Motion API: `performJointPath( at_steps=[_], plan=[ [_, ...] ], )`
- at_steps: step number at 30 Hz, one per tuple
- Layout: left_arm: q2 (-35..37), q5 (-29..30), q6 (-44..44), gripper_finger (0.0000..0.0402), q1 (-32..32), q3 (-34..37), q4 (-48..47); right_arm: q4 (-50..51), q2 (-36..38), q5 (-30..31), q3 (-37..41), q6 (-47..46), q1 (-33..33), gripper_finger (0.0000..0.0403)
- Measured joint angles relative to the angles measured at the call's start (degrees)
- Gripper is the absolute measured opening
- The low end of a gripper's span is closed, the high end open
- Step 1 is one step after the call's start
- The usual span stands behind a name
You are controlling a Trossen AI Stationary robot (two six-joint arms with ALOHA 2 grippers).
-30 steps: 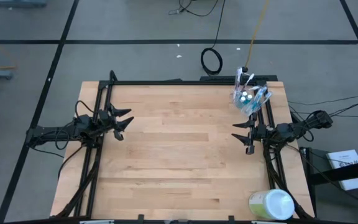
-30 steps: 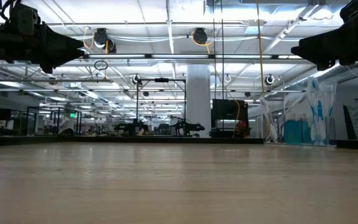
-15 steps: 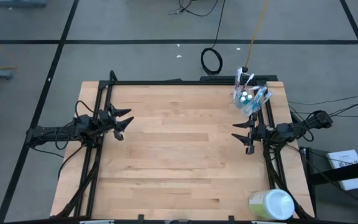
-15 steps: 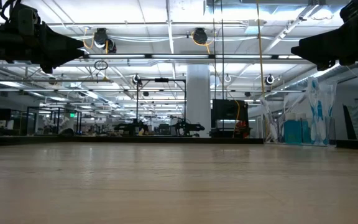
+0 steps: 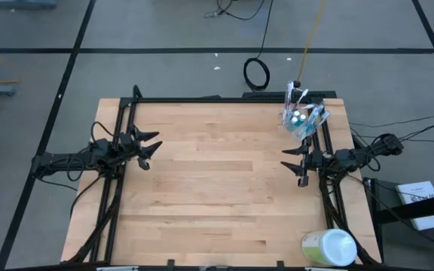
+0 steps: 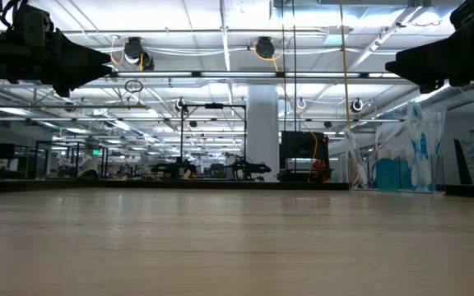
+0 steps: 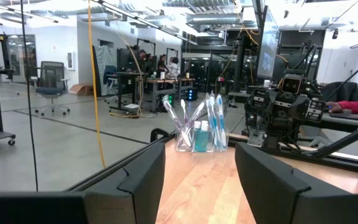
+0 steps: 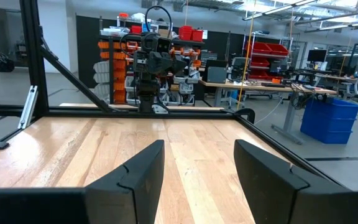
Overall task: Pick & Place toothbrushing station
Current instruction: Return to Home Position
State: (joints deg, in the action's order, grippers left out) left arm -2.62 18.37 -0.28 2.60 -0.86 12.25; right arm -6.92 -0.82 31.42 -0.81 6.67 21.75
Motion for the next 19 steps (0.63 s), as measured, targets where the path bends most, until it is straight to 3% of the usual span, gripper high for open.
performJointPath(
  at_steps=[19],
  plan=[
    [0.0,0.0,0.0,0.02,0.0,0.0,0.0,0.0,0.0,0.0,0.0,0.0,0.0,0.0187]
  ],
)
